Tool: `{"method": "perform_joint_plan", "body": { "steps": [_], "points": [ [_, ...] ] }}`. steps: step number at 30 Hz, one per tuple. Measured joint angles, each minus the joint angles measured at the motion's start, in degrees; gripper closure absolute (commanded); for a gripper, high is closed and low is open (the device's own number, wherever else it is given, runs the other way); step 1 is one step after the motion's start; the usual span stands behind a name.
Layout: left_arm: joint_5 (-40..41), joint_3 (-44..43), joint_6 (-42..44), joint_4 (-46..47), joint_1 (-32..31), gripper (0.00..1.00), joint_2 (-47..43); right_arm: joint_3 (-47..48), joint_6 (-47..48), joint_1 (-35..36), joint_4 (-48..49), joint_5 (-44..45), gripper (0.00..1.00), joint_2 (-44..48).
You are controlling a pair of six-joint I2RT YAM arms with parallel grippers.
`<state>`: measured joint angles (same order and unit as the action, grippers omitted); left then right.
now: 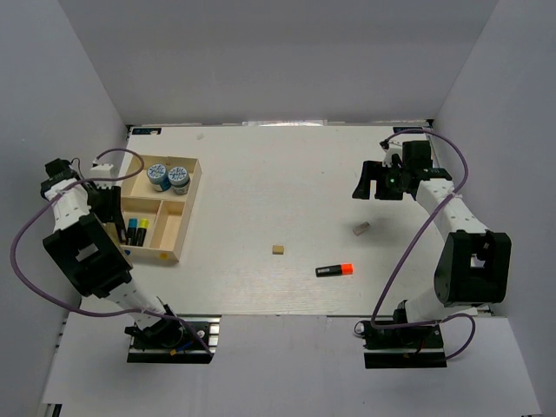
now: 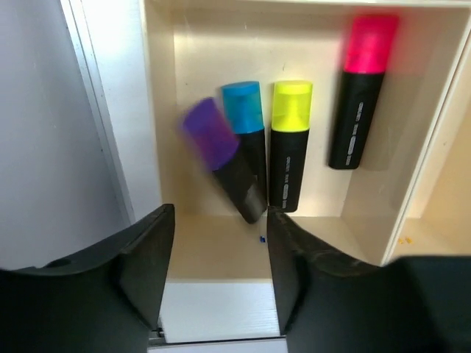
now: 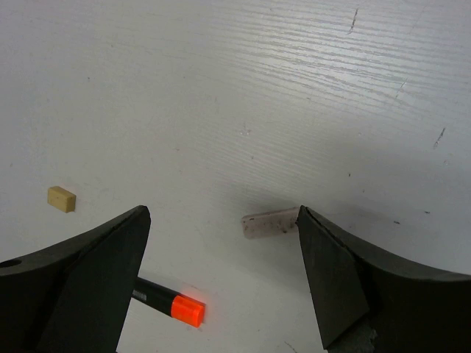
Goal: Sort the stationery into containers
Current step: Place the pen in the storage box, then pick up the pen from the center of the board.
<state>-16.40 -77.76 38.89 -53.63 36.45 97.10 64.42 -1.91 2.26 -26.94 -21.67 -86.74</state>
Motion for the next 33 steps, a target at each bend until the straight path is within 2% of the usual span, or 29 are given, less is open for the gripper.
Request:
{"method": "perform_joint_plan", "body": {
  "steps": [3,10,13,15,19,23,27,30,33],
  "points": [
    [-0.09,-0.55,-0.90,0.09,-0.02,0.26,0.00,0.00,0.00,0.00,0.04,-0.15,0.14,0.00],
    [-3.30,-3.13,-1.99,-1.29,-1.01,0.26,0.04,0.00,-0.02,0.00,0.04,-0.15,0.14,0.00],
    [-5.20,-5.44,-4.26,-1.33,-4.96,0.26,-0.26,0.22,-0.02,0.00,-0.04,0.04,0.14,-0.22],
    [-5.68,-7.52,-6.80,-0.48,-9.92,0.26,-0.33,1.27,0.00,-0.07,-0.11,0.42,0.14,-1.42],
    [-4.98,-14.69,-13.86,3.30,-25.11,0.25,2.51,4.07,0.59,-0.74,-0.39,1.92,0.13,-5.57],
    [-2.60,-23.34,-20.11,7.69,-41.11,0.24,11.80,6.71,0.90,-2.40,-1.66,4.98,0.13,-9.51],
    [-0.79,-31.85,-23.98,9.86,-54.36,0.24,23.43,7.93,0.94,-5.68,-2.45,7.56,0.13,-12.22],
    [-0.98,-31.76,-25.33,10.56,-62.84,0.24,27.04,8.37,0.90,-8.46,-3.06,8.20,0.13,-13.75],
    [-2.14,-26.27,-25.90,13.09,-69.72,0.24,25.24,9.70,0.79,-11.45,-3.54,7.65,0.13,-15.50]
  ]
}}
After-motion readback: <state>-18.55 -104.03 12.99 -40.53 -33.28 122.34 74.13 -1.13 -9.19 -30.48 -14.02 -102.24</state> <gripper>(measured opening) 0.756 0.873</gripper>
